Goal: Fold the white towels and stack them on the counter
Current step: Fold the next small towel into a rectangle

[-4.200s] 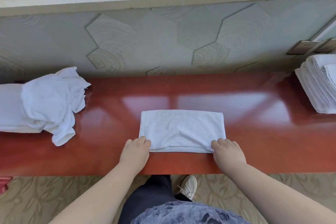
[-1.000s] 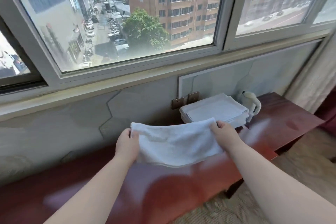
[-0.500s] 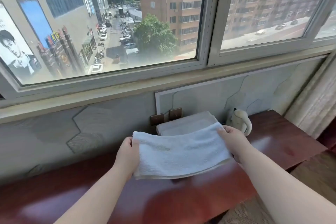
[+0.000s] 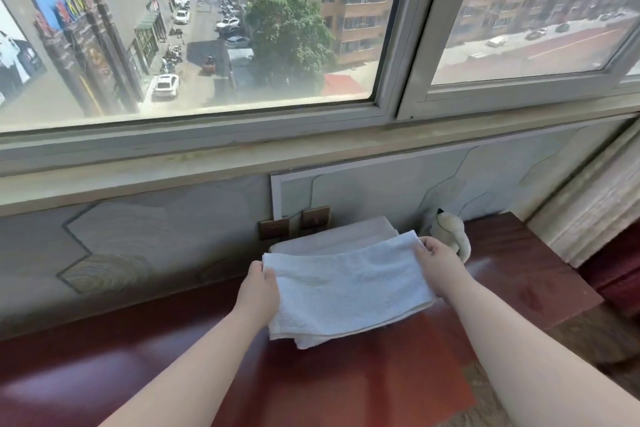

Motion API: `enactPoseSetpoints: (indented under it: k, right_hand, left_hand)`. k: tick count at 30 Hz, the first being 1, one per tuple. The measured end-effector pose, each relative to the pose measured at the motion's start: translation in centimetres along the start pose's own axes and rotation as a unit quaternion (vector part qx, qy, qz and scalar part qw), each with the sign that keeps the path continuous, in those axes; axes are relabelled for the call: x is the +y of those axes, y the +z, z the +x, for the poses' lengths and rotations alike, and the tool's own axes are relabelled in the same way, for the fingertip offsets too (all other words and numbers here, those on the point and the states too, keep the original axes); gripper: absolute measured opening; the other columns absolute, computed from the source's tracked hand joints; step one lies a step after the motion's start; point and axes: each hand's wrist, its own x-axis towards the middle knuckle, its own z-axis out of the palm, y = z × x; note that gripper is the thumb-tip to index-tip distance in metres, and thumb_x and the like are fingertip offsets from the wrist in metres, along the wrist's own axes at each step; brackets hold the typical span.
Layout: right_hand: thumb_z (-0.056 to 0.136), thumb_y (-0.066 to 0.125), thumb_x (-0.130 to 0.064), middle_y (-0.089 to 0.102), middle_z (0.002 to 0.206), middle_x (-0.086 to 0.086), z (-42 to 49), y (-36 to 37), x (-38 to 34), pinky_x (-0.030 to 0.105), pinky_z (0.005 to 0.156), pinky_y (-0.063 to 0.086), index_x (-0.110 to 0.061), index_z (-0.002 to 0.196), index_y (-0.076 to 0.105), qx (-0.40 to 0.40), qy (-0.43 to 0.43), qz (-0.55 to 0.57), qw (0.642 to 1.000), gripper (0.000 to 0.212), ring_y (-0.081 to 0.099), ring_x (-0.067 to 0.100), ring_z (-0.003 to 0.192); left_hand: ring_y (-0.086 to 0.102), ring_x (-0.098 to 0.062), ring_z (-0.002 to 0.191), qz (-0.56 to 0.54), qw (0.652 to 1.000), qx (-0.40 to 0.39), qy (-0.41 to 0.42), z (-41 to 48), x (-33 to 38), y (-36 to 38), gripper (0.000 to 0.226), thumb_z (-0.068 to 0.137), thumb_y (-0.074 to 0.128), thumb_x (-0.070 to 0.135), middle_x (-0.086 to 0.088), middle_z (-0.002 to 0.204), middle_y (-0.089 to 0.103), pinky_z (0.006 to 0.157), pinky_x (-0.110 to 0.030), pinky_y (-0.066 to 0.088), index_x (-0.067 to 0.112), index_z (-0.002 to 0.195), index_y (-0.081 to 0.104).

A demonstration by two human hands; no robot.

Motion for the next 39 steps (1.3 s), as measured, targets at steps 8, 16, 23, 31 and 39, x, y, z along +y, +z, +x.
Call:
enactPoseSetpoints:
  k: [8, 16, 23, 31, 39]
  right_hand:
    - [0.098, 0.052, -0.048, 0.069, 0.072, -0.009, 7.4, 0.0, 0.5, 0.029, 0.063, 0.047, -0.044, 0.087, 0.065, -0.008, -0.037, -0.075, 0.997, 0.017, 0.062, 0.012, 0.072]
    - [0.096, 0.060, -0.054, 0.072, 0.095, 0.004, 13.7, 1.9, 5.1, 0.031, 0.070, 0.048, -0.009, 0.103, 0.071, -0.172, 0.093, -0.136, 0.971, 0.047, 0.066, 0.022, 0.083]
    - [0.094, 0.068, -0.030, 0.074, 0.087, 0.013, 18.2, 2.7, 3.8, 0.036, 0.072, 0.051, -0.011, 0.089, 0.070, -0.185, 0.037, -0.074, 0.979, 0.020, 0.066, 0.028, 0.081]
    - [0.098, 0.059, -0.050, 0.065, 0.090, -0.002, 17.7, 2.6, 5.8, 0.035, 0.068, 0.040, -0.017, 0.108, 0.055, -0.173, -0.042, -0.217, 0.960, 0.035, 0.057, 0.020, 0.080]
    - [0.098, 0.050, -0.056, 0.071, 0.106, 0.010, 14.4, 1.7, 8.9, 0.039, 0.069, 0.043, -0.024, 0.135, 0.036, -0.161, -0.128, -0.338, 0.918, 0.051, 0.068, 0.032, 0.097]
  left_hand:
    - [0.052, -0.018, 0.068, 0.017, 0.999, 0.048, 0.001, 2.7, -0.4, 3.0, 0.020, 0.106, 0.035, 0.034, 0.000, 0.079, 0.059, 0.057, -0.034, 0.037, 0.024, 0.091, 0.045]
    - [0.059, -0.014, 0.079, 0.137, 0.983, 0.050, -0.109, 4.9, -1.0, 5.5, 0.044, 0.098, 0.053, 0.058, 0.002, 0.090, 0.063, 0.059, -0.031, 0.039, 0.014, 0.099, 0.058]
    - [0.060, -0.024, 0.079, 0.089, 0.981, 0.123, -0.119, 6.7, 0.9, 5.7, 0.025, 0.101, 0.057, 0.034, -0.005, 0.088, 0.065, 0.062, -0.033, 0.041, 0.012, 0.088, 0.060]
    - [0.061, -0.011, 0.082, 0.048, 0.972, 0.187, -0.134, 3.7, -0.2, 8.0, 0.031, 0.094, 0.066, 0.047, 0.010, 0.092, 0.062, 0.060, -0.030, 0.045, 0.025, 0.109, 0.050]
    - [0.061, -0.018, 0.088, 0.131, 0.969, 0.169, -0.125, 0.9, -2.5, 8.8, 0.043, 0.098, 0.062, 0.044, -0.002, 0.119, 0.067, 0.071, -0.036, 0.048, 0.025, 0.133, 0.046]
